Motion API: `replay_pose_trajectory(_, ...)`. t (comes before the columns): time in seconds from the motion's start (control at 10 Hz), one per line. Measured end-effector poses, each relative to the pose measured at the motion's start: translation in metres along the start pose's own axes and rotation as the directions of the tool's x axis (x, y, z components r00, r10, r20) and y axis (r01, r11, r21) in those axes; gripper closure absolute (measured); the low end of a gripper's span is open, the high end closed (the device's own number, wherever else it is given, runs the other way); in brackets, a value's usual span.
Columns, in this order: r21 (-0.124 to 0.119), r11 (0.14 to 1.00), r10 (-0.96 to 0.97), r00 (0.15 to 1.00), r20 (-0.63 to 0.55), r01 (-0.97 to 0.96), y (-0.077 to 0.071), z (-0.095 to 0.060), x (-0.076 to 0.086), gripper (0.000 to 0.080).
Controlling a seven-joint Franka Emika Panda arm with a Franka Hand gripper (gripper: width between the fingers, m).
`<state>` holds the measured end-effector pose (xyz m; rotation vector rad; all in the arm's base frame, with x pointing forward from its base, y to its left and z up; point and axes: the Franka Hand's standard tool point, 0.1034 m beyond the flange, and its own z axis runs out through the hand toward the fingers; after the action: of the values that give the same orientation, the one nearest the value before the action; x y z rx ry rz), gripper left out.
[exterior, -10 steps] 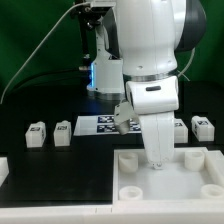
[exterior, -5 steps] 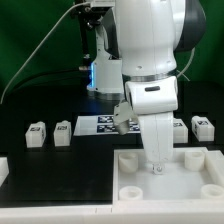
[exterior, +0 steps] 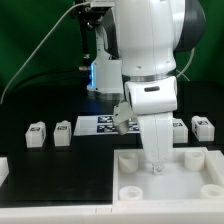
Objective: Assemble one leg
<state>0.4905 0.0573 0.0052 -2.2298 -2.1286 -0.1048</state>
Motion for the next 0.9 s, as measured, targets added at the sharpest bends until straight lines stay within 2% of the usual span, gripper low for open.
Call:
replay_pose_trajectory(0.3, -0.045, 0.992, 0.116, 0.993, 0.005, -0.116, 0.002, -0.029, 0.010, 0.0150)
replay_pose_trajectory(0.4, -0.060, 0.989, 0.134, 0.991, 0.008, -0.133, 0.001, -0.043, 0.019, 0.0150)
replay_pose_trajectory(0.5, -0.065, 0.954, 0.293, 0.956, -0.004, -0.292, -0.004, -0.053, 0.034, 0.0150)
replay_pose_trajectory(0.6, -0.067, 0.906, 0.418, 0.908, -0.025, -0.419, -0.010, -0.058, 0.056, 0.0150)
replay_pose_trajectory(0.7, -0.069, 0.874, 0.478, 0.877, -0.047, -0.481, -0.018, -0.055, 0.074, 0.0150)
replay_pose_trajectory(0.8, -0.048, 0.767, 0.637, 0.768, -0.063, -0.640, -0.026, -0.053, 0.092, 0.0150)
replay_pose_trajectory(0.9, -0.033, 0.686, 0.724, 0.686, -0.072, -0.727, -0.028, -0.052, 0.099, 0.0150)
